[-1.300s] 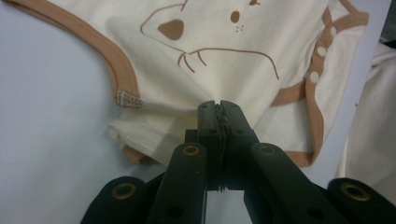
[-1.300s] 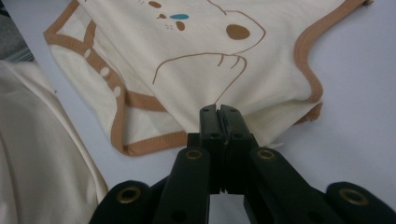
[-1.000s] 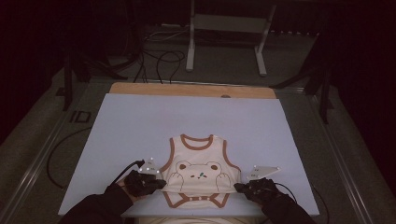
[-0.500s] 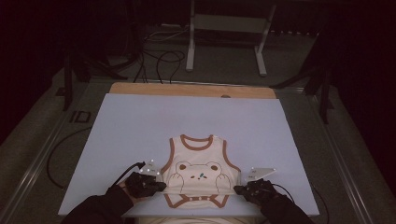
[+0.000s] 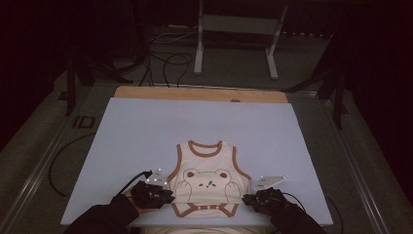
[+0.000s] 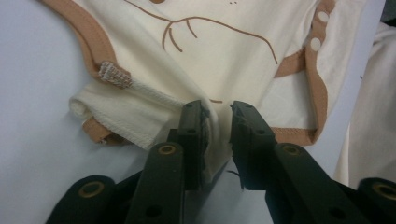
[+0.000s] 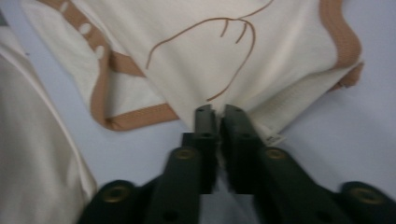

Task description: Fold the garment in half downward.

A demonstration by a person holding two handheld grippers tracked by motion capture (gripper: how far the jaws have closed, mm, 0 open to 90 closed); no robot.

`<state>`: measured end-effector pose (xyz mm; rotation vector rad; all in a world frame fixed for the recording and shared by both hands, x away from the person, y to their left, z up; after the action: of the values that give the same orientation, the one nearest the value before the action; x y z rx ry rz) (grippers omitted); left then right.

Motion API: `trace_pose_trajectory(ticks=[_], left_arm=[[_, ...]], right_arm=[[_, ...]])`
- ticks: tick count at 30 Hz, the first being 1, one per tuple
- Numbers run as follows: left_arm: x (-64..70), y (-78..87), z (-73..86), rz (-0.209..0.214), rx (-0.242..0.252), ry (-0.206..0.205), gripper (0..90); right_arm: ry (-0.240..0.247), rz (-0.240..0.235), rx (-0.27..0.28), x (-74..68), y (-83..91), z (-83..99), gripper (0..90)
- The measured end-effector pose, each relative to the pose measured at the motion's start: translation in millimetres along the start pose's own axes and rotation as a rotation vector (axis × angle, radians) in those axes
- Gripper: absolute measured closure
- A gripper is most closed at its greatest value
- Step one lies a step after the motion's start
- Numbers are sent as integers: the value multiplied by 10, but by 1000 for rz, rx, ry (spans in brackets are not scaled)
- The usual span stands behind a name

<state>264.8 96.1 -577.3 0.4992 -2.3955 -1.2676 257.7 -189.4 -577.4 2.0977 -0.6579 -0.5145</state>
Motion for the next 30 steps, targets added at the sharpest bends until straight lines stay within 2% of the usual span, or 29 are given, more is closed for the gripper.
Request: trace_pose_trajectory(ticks=[3,5,9,15,18,19,20,25,26,28,30], left_arm=[[-5,9,-4,5,-2,8,700],[-14,23,-8,-2,-1,11,668],[-21,64,-28,-5,4,18,545],[11,81,-41,0,-12,-9,350],[65,104,-56,45,-1,-44,276],[93,110,-60,64,0,-60,222],[110,122,-66,68,2,-75,178],[140,150,-123,66,12,-107,137],[139,150,-128,63,6,-119,91],[162,151,-139,77,0,-142,58],[173,149,-156,84,-9,-145,10]], right_arm=[[-13,-19,17,-12,36,-27,637],[-2,-18,37,-29,68,-55,552],[3,-29,49,-61,76,-86,366],[8,-41,69,-87,107,-136,196],[19,-44,89,-90,154,-172,171],[19,-38,96,-84,165,-183,156],[16,-38,103,-79,175,-196,137],[30,-42,126,-92,213,-244,108],[37,-44,130,-98,214,-255,102],[41,-38,132,-97,220,-270,99],[54,-24,125,-83,228,-284,99]])
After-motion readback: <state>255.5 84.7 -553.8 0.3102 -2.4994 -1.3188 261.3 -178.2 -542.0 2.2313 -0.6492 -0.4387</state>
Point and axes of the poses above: each handheld gripper's, and its own axes: y roughly backward along the jaws, z roughly out of its underside, x roughly to its right, the point moved 9 cm from there along -y, roughly forward along the jaws, and after that the axes turned 4 degrees about -x, right-handed, at the moved point
